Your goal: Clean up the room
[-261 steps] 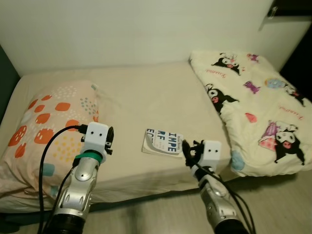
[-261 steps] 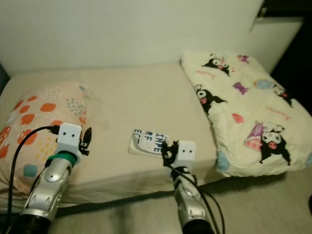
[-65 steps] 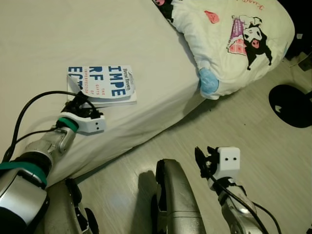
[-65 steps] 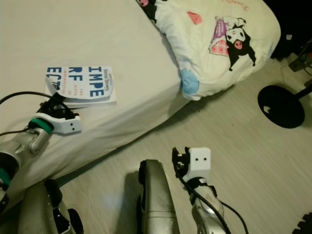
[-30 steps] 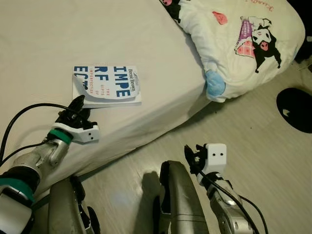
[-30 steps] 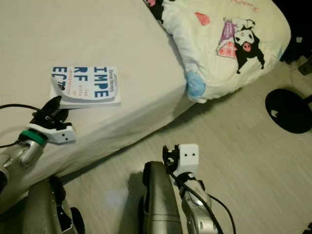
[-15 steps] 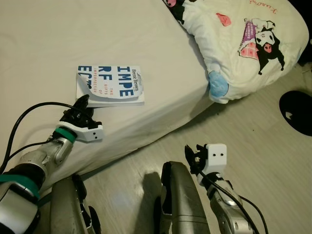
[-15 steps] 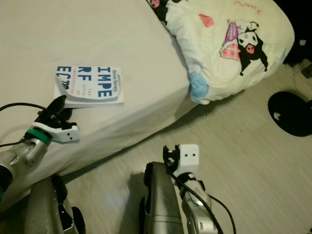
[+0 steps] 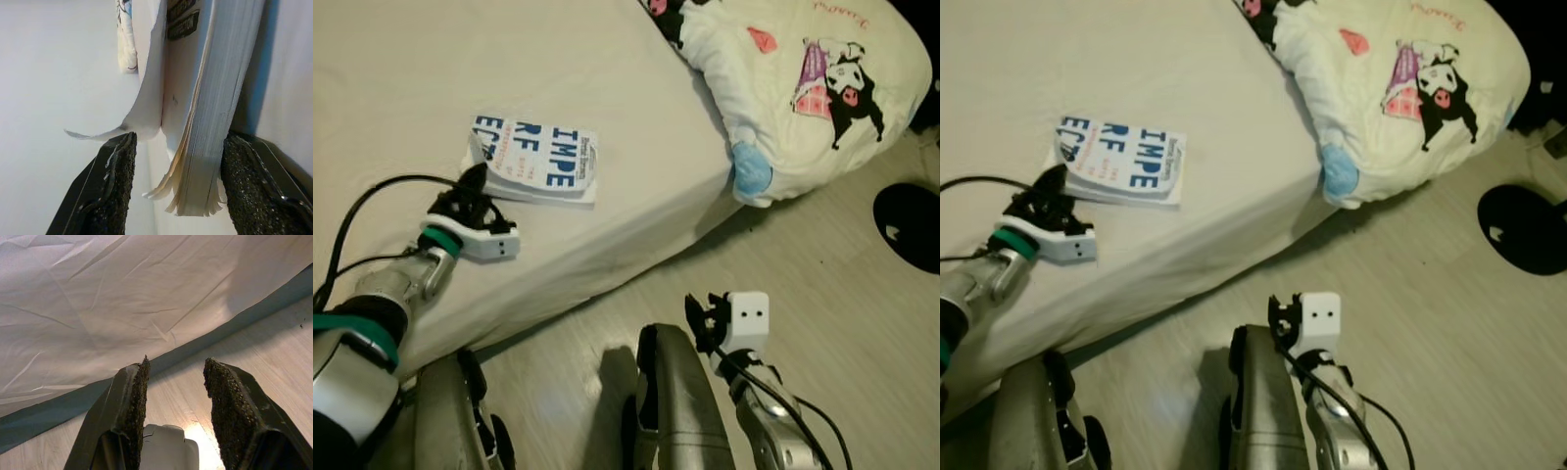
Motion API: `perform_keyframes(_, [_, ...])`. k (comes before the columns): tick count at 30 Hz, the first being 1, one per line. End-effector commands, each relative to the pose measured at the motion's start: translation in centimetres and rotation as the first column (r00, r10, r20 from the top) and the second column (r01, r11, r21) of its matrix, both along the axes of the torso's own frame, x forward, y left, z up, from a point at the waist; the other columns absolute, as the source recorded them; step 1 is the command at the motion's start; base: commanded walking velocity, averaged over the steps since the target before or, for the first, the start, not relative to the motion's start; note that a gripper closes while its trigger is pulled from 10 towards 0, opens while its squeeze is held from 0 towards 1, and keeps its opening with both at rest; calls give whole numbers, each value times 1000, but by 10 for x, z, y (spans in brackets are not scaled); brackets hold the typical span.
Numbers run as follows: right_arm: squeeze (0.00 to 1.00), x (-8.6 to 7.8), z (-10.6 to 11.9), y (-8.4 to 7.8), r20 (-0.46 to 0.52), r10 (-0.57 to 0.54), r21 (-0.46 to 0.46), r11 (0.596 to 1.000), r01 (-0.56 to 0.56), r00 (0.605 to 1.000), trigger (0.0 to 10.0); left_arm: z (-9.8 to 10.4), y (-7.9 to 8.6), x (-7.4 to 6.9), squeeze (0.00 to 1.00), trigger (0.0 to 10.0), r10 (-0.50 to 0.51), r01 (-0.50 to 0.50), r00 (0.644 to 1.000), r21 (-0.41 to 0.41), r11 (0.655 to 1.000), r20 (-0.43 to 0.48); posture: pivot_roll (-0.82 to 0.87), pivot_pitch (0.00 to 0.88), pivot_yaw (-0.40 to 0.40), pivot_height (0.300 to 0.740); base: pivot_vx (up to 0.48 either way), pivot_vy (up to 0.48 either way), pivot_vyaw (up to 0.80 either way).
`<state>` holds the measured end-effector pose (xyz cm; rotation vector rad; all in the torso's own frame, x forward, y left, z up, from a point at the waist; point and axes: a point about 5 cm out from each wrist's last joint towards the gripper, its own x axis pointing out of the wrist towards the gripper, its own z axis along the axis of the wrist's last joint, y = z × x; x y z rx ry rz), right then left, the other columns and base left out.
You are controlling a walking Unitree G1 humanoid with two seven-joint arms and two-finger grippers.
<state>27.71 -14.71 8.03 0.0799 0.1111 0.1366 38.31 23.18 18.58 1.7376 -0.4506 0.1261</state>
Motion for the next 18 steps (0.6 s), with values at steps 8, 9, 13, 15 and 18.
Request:
perform_keyframes(8, [0, -5, -9, -5, -33, -25, -4, 1000, 25, 999, 10000, -19, 12, -4, 0, 0, 49, -59, 980, -45, 997, -192, -114, 314, -75, 535, 0, 0, 0])
perform_keyframes(9, [0, -5, -9, -5, -32, -24, -3, 1000, 24, 999, 10000, -23, 12, -6, 0, 0, 46, -57, 977, -46, 997, -207, -114, 314, -75, 535, 0, 0, 0])
perform_keyframes(13, [0, -4, -8, -3, -31, -20, -1, 1000, 20, 999, 10000, -29, 13, -9, 0, 0, 36, -49, 974, -53, 997, -224, -105, 313, -80, 535, 0, 0, 0])
perform_keyframes(15, [0, -3, -8, -2, -31, -15, 0, 1000, 15, 999, 10000, -32, 13, -11, 0, 0, 31, -46, 973, -58, 997, -231, -99, 313, -85, 535, 0, 0, 0])
perform_keyframes(18, [0, -1, -8, -1, -31, -6, 0, 1000, 6, 1000, 10000, -36, 14, -13, 0, 0, 25, -42, 971, -70, 997, -236, -94, 312, -91, 535, 0, 0, 0])
